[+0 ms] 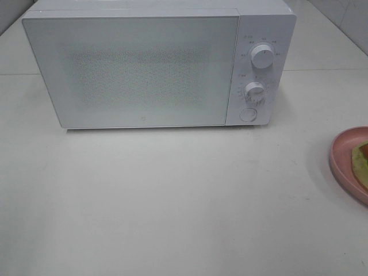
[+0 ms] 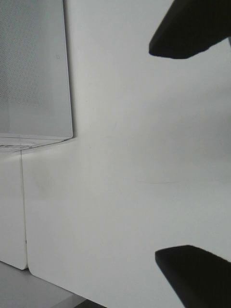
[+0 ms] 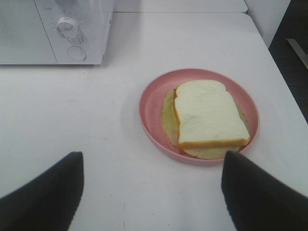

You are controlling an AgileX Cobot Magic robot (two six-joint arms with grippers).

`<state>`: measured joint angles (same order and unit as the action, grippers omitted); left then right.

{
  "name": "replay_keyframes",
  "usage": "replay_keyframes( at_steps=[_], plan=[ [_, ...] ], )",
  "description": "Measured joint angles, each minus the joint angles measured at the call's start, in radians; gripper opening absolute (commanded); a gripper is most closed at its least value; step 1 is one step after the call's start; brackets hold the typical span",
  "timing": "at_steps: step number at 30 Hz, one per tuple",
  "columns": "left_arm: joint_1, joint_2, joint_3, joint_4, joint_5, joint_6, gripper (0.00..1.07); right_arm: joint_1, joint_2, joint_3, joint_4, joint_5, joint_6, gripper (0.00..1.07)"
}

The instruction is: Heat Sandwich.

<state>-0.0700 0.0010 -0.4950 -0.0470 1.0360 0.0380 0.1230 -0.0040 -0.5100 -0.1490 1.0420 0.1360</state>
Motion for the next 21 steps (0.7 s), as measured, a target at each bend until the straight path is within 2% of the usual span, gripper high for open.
replay_keyframes(
  at_steps=[21],
  plan=[
    [0.000, -0.004, 0.000, 0.000, 0.001, 0.000, 1.01, 0.000, 0.000, 0.000, 0.000, 0.000, 0.000, 0.76]
  ],
)
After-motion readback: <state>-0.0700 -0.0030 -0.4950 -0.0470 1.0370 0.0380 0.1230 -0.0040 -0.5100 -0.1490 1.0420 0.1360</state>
